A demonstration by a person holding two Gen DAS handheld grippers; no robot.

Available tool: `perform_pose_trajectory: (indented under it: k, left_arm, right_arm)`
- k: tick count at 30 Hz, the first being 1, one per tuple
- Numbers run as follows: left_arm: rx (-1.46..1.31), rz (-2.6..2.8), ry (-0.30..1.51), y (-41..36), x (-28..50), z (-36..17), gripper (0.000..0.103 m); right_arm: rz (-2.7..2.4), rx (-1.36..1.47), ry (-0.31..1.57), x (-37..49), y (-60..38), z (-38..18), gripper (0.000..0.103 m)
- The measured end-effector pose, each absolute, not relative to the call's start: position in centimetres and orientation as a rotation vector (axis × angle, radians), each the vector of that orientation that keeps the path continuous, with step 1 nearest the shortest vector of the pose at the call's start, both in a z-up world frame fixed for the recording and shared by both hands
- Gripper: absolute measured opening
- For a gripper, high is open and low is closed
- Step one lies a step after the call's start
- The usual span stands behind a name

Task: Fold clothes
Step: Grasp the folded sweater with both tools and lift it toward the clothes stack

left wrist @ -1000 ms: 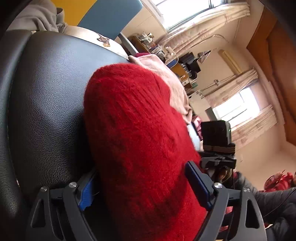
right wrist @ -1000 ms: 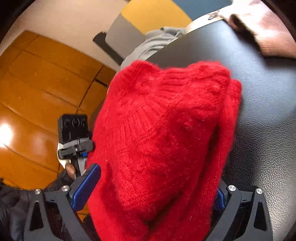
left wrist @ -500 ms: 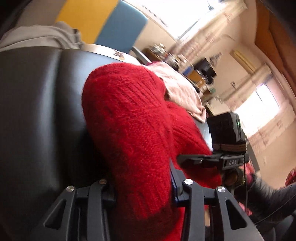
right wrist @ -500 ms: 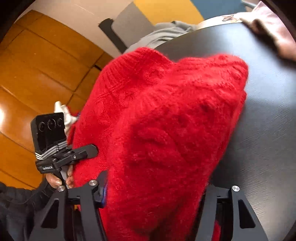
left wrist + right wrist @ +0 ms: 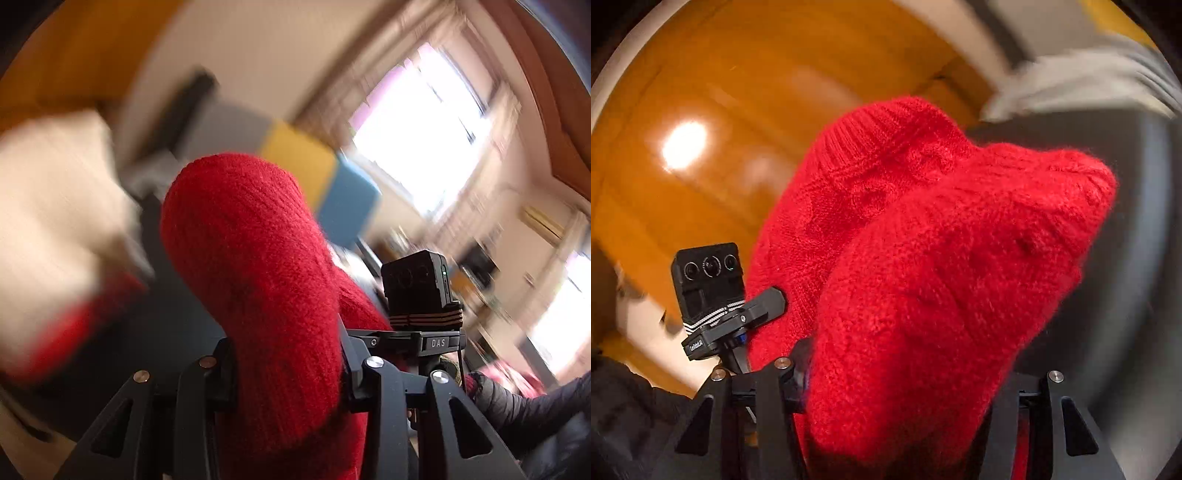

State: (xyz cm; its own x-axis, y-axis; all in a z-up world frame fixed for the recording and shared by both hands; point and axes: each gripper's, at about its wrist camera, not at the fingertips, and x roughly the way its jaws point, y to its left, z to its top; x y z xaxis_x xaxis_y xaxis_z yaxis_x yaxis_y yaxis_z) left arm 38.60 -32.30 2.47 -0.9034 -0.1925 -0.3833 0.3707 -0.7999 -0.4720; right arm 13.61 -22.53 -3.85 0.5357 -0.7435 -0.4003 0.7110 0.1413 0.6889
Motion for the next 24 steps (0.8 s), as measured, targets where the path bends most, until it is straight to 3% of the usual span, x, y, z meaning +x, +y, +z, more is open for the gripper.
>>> perform_pose_trajectory:
  k: [6,9,13,15,18,24]
  left_arm:
    - [0.172,-2.485,0.641,-38.5,45.6,8.7,0.039]
    - [0.162,-2.301,0.719,-44.1,47.0,8.4,0.038]
    - [0.308,-2.04,0.94,-50.4,46.8,2.8,0.038]
    - [0.284,-1.995,1.002,-50.9,47.0,0.6,0.038]
    - [0.239,-2.004,0.959,-50.3,47.4,0.4,0.04]
    - [0.206,-2.008,1.013,-50.9,50.6,2.3,0.044]
  right_arm:
    - [-0.872,0.724,0.097,18.5,-37.6,5.8,0.057]
    - [-0.834,0.696,0.164,19.8,-45.3,8.2,0.057]
    - [-0.865,0.792,0.324,20.9,-55.3,5.2,0.059]
    - [-0.861,0.882,0.415,21.2,-58.7,1.3,0.066]
    - [-0.797,0.893,0.335,20.1,-59.9,-0.6,0.069]
    - [-0.831,0.897,0.348,18.4,-59.0,0.4,0.069]
